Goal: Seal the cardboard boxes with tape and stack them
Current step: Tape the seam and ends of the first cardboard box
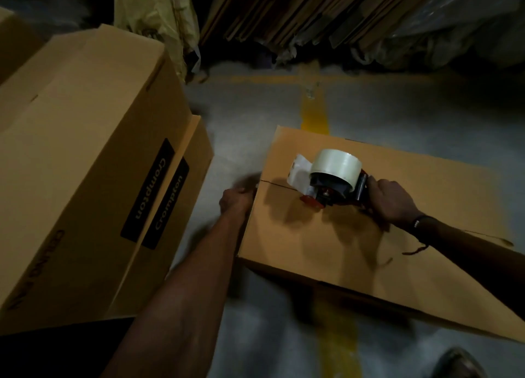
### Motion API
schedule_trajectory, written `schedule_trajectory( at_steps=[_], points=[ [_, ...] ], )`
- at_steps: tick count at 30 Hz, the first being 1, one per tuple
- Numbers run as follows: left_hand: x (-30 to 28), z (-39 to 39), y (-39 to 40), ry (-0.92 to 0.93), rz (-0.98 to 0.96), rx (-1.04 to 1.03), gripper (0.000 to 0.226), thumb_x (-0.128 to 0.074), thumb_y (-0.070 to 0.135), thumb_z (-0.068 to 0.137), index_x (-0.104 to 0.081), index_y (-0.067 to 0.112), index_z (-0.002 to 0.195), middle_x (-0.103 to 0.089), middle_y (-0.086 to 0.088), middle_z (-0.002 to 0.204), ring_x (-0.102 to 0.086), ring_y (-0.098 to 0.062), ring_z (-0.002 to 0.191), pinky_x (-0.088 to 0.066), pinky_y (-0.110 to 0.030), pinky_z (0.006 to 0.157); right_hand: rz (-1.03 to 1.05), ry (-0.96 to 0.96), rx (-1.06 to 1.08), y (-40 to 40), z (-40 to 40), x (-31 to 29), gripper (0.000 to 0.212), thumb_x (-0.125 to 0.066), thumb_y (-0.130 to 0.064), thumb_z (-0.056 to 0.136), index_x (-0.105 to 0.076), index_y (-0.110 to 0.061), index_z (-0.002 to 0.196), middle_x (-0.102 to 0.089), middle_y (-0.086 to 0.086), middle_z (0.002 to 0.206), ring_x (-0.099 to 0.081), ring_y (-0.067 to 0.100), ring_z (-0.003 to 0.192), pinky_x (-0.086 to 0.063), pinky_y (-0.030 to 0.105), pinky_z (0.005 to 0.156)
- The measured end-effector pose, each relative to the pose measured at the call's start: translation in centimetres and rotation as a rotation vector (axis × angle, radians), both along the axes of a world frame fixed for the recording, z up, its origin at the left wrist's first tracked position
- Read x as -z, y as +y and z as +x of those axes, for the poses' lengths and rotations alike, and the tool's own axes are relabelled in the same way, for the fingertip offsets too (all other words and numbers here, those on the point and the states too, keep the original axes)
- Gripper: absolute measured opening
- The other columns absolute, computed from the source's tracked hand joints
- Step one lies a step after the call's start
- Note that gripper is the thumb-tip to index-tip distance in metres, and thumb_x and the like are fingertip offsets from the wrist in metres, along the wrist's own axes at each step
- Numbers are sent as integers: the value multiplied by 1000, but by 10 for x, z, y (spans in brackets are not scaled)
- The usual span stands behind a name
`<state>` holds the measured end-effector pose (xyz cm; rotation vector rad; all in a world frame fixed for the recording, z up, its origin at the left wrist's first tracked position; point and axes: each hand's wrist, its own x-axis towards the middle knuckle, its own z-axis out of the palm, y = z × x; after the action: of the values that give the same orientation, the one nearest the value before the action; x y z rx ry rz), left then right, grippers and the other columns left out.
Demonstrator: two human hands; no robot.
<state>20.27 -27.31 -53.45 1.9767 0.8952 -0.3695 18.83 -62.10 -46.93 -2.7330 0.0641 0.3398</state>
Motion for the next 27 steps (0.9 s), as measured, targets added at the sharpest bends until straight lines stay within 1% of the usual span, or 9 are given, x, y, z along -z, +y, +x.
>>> schedule_trajectory(
  at_steps=[2, 3, 6, 9, 11, 14, 17, 20, 27],
  points=[
    [1, -5, 10, 83, 105, 45, 35, -74, 24, 91, -71, 20, 126, -69, -12, 127, -66, -33, 113, -55, -36, 89, -30, -32, -59, -1, 2, -3, 70, -12, -49, 94, -56, 2, 111, -39, -3, 69, -35, 9, 58, -24, 31, 53],
    [2, -7, 13, 46, 170, 43, 32, -71, 16, 92, -71, 18, 124, -68, -13, 126, -66, -32, 111, -56, -36, 87, -41, -48, -92, 0, 4, -4, 66, -12, -48, 95, -55, 0, 108, -39, -2, 69, -35, 9, 59, -25, 33, 54],
    [-13, -9, -1, -248, 258, 3, 26, -57, 1, 96, -72, 10, 116, -70, -13, 119, -67, -28, 108, -48, -30, 78, -44, -57, -121, 5, 6, -13, 49, -13, -44, 102, -46, -8, 95, -40, -2, 66, -38, 11, 58, -25, 30, 51],
    [-34, -5, -30, -441, 265, 63, 26, -49, 15, 106, -74, 8, 103, -74, -11, 105, -67, -27, 99, -39, -26, 76, -59, -72, -104, 10, 6, -17, 43, -16, -39, 107, -45, -11, 93, -40, -3, 65, -37, 11, 56, -21, 28, 50],
    [-40, -1, -50, -395, 244, 137, 37, -49, 30, 108, -74, 5, 97, -73, -12, 100, -65, -27, 92, -35, -28, 72, -90, -70, -77, 12, 6, -14, 39, -19, -37, 109, -45, -13, 92, -38, -4, 65, -33, 9, 56, -18, 27, 50],
    [-38, 0, -62, -281, 272, 158, 53, -50, 51, 105, -71, 4, 112, -71, -16, 115, -64, -35, 108, -36, -33, 74, -104, -80, -56, 14, 7, -11, 39, -23, -35, 110, -48, -15, 88, -45, 1, 70, -35, 10, 57, -19, 29, 49],
    [-27, -1, -57, -254, 278, 221, 63, -50, 61, 101, -68, 3, 117, -68, -20, 123, -60, -40, 117, -45, -40, 83, -71, -92, -52, 16, 5, -16, 44, -23, -34, 111, -45, -17, 76, -48, 4, 71, -45, 22, 63, -33, 34, 57],
    [-27, -4, -60, -228, 314, 241, 67, -45, 65, 100, -65, 4, 119, -66, -23, 127, -60, -41, 118, -47, -44, 90, -55, -81, -50, 16, 4, -14, 46, -22, -36, 111, -43, -19, 73, -52, 7, 76, -47, 27, 71, -34, 36, 65],
    [-34, -9, -67, -218, 370, 263, 65, -44, 65, 100, -62, 3, 113, -65, -22, 121, -62, -39, 112, -38, -36, 77, 0, -70, -57, 8, 1, -6, 47, -20, -37, 111, -45, -18, 75, -49, 2, 68, -49, 24, 68, -32, 33, 60]
  ],
)
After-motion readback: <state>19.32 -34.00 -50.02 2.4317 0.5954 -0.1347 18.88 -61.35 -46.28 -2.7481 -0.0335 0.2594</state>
